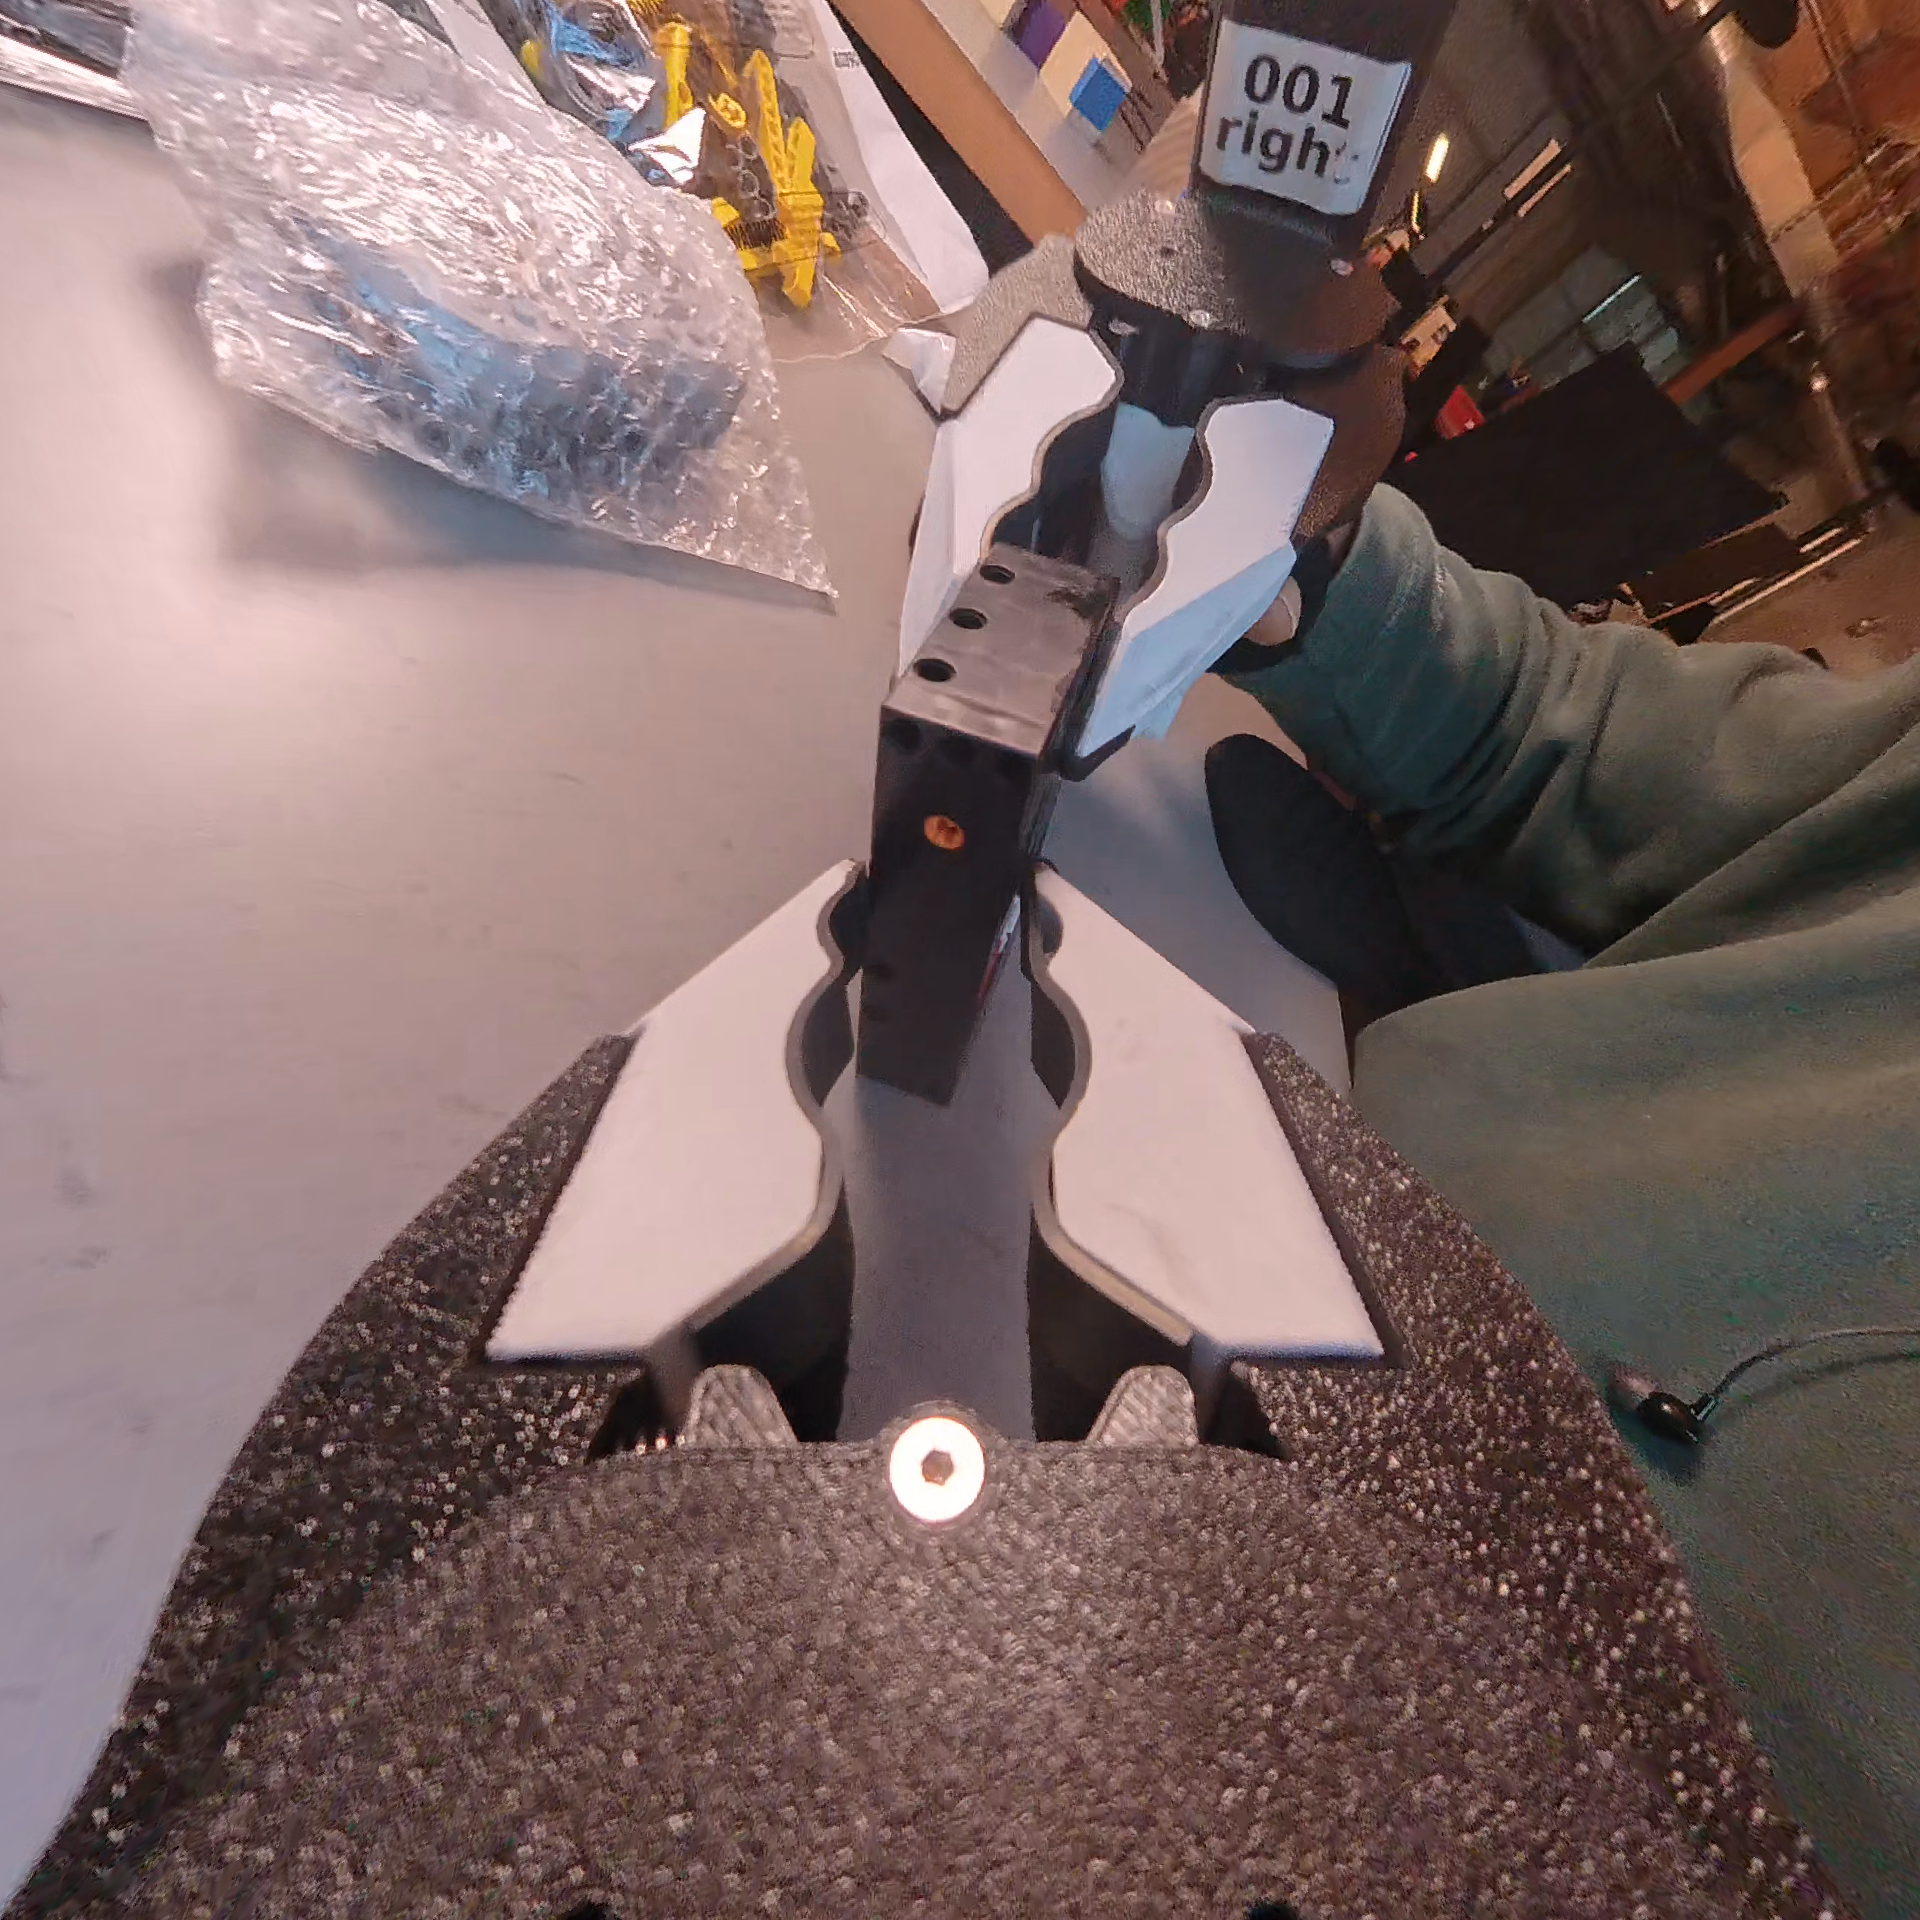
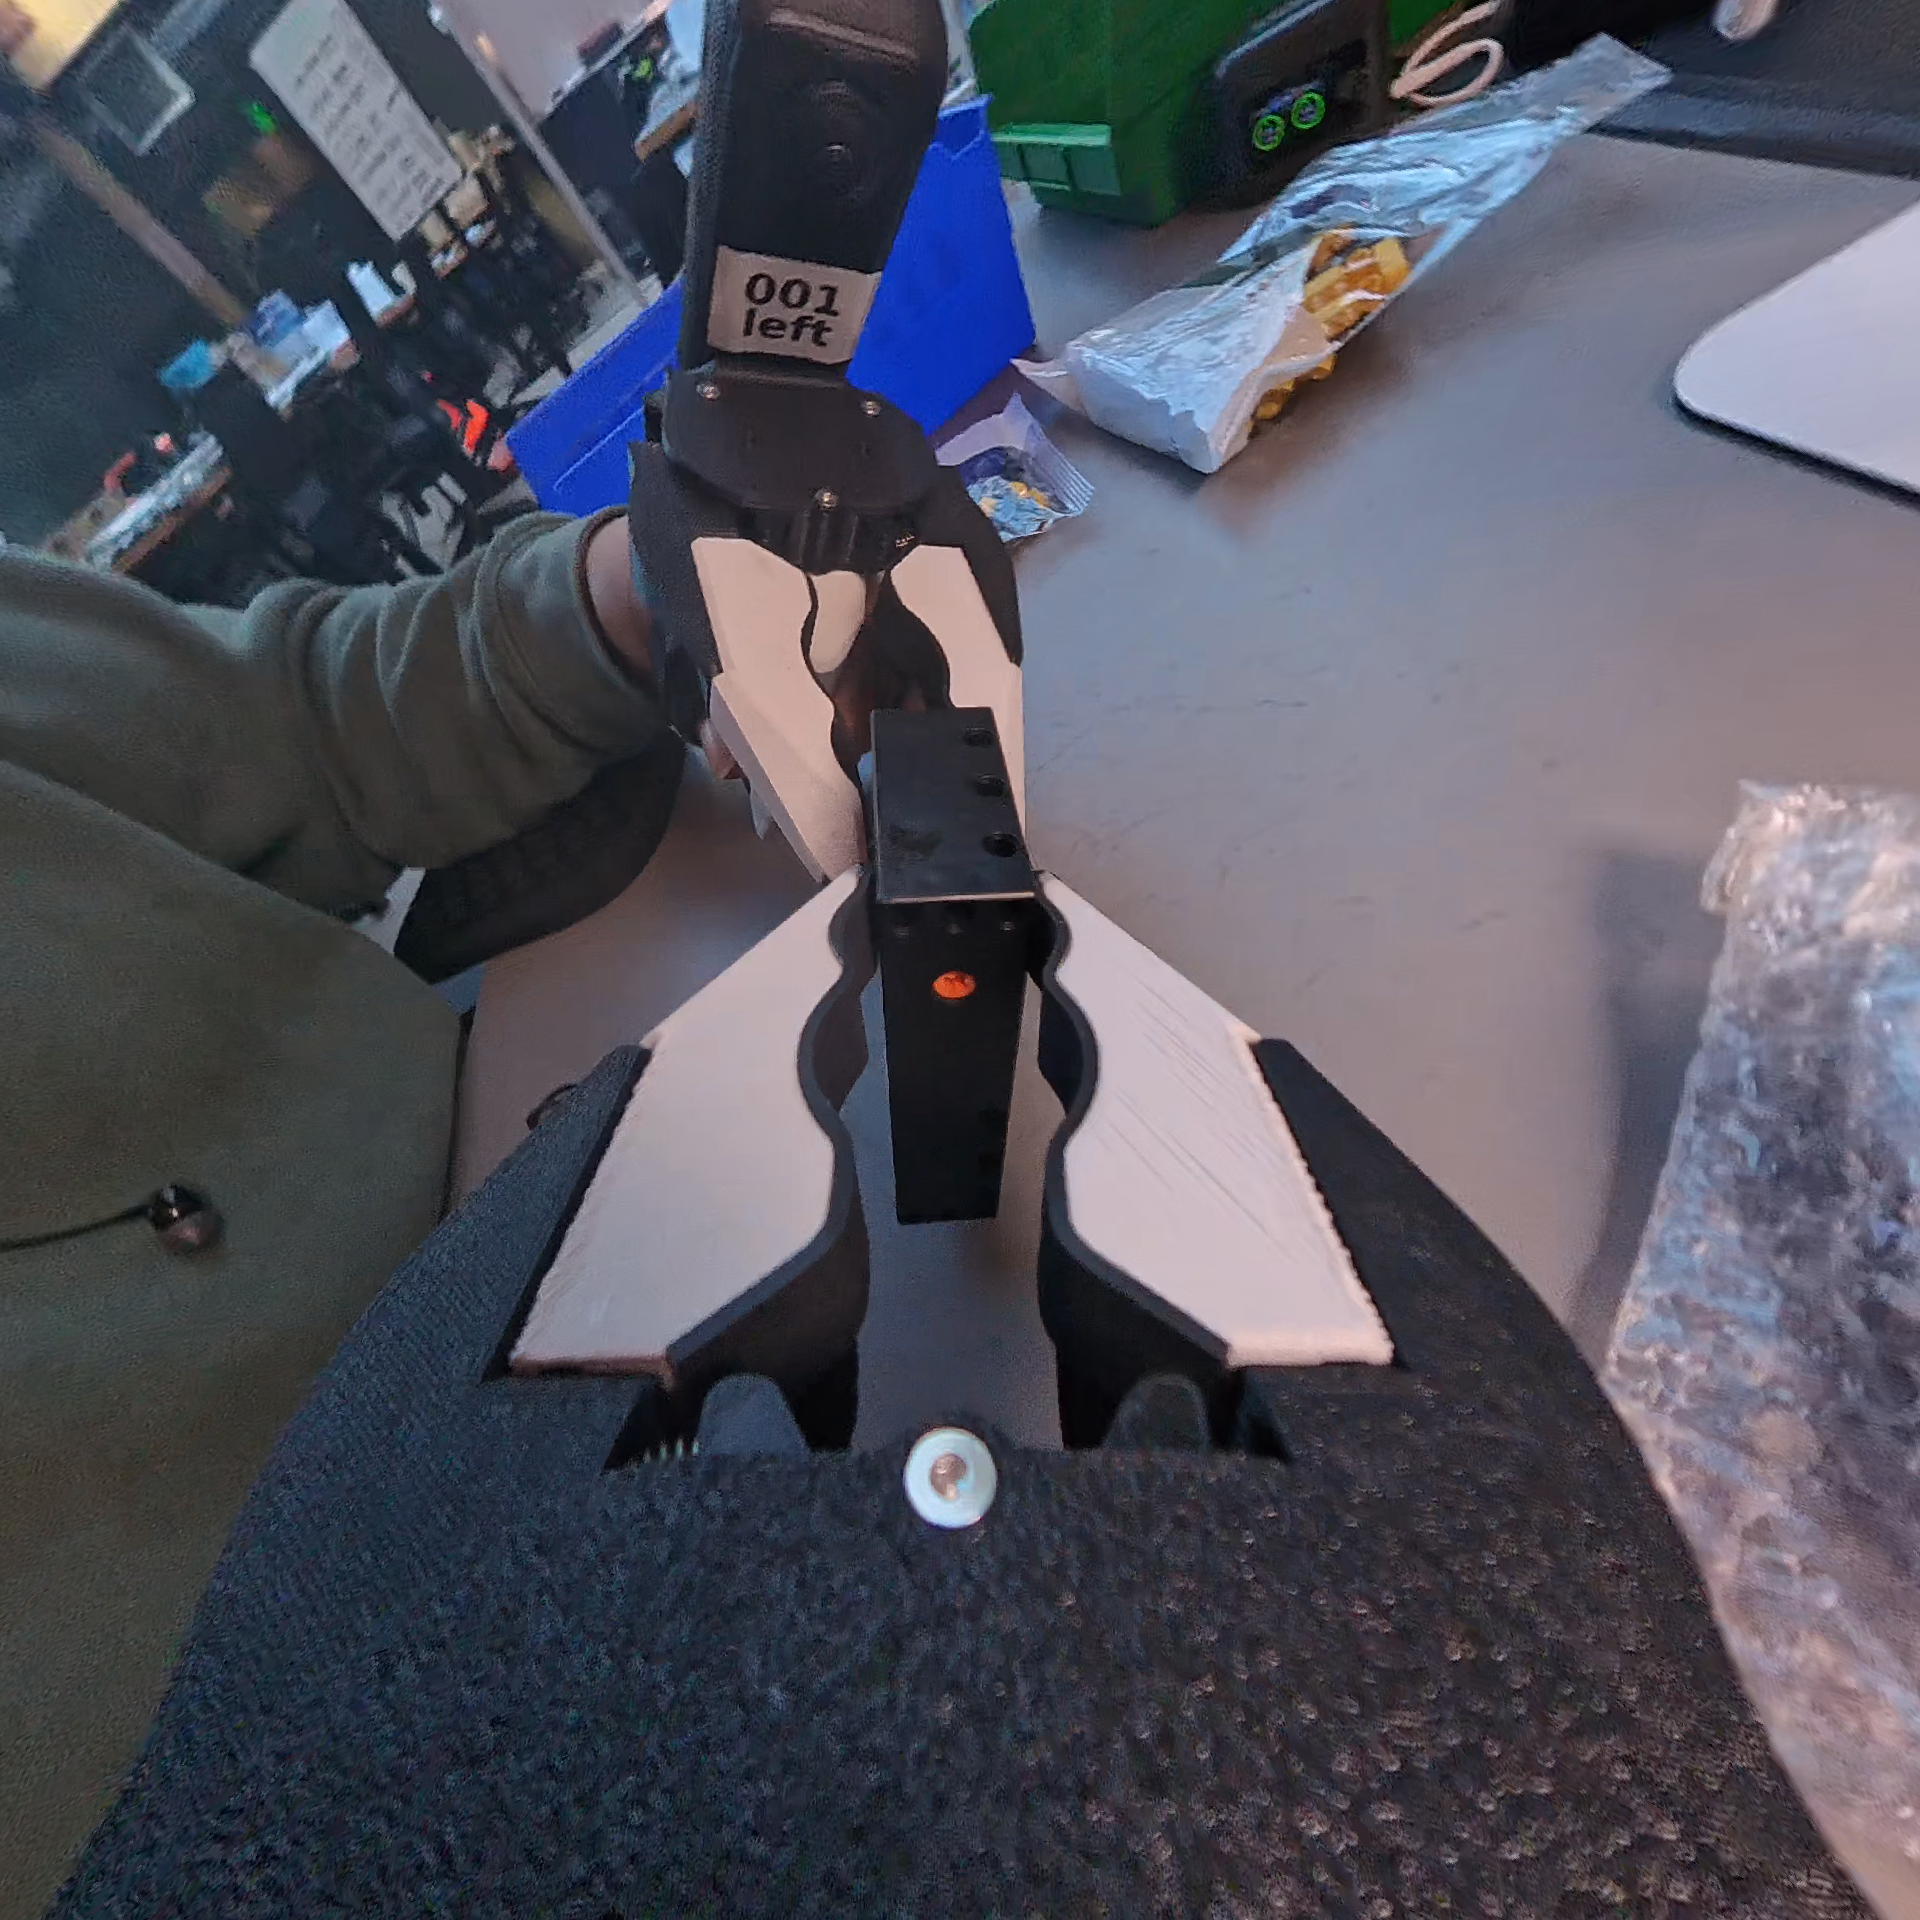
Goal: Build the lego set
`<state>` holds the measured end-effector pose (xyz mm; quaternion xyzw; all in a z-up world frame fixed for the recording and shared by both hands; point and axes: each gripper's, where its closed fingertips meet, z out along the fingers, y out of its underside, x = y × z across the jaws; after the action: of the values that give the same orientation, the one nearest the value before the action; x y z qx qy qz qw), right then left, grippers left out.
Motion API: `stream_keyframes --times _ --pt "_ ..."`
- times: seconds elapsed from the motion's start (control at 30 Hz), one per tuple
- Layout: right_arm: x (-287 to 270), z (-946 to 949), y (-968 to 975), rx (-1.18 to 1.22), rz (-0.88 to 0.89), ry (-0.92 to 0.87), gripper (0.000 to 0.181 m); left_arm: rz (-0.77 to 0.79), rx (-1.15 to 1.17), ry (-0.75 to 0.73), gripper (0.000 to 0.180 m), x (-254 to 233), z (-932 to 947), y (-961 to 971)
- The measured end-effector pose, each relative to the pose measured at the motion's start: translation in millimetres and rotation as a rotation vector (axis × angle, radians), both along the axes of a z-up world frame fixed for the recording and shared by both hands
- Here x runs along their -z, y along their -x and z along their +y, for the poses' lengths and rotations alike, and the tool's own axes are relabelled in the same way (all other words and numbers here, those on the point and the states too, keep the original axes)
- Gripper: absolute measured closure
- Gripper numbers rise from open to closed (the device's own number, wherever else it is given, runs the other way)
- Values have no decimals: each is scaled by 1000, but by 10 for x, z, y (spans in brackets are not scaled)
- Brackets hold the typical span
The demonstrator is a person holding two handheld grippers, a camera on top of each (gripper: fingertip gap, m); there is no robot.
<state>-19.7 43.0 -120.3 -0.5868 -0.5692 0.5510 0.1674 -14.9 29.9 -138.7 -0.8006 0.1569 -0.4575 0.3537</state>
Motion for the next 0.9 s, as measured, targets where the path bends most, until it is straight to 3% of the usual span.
stream_keyframes --times 0.1,0.17,0.3,0.43,0.57,0.73,0.83,0.9 --pt "47 92 -35 139 -19 101 155 27 -42 -8 151 27 73 39" --pt "80 156 -105 235 -25 167 155 131 -68 -47 149 76 87 82" --pt "160 334 -313 453 -34 253 154 400 -64 -154 121 166 -9 43" --pt "272 384 -463 585 -59 216 149 543 -39 -205 95 319 -53 -268" --pt "326 360 -507 560 -112 27 145 666 23 -235 110 508 -43 -401" --pt "418 387 -685 476 -185 -213 149 642 100 -203 117 510 -172 -292" --pt "310 315 -747 407 -140 -335 142 631 119 -187 117 518 -237 -183" --pt "190 -60 -759 225 -76 -345 143 633 122 -202 116 515 -249 -121"
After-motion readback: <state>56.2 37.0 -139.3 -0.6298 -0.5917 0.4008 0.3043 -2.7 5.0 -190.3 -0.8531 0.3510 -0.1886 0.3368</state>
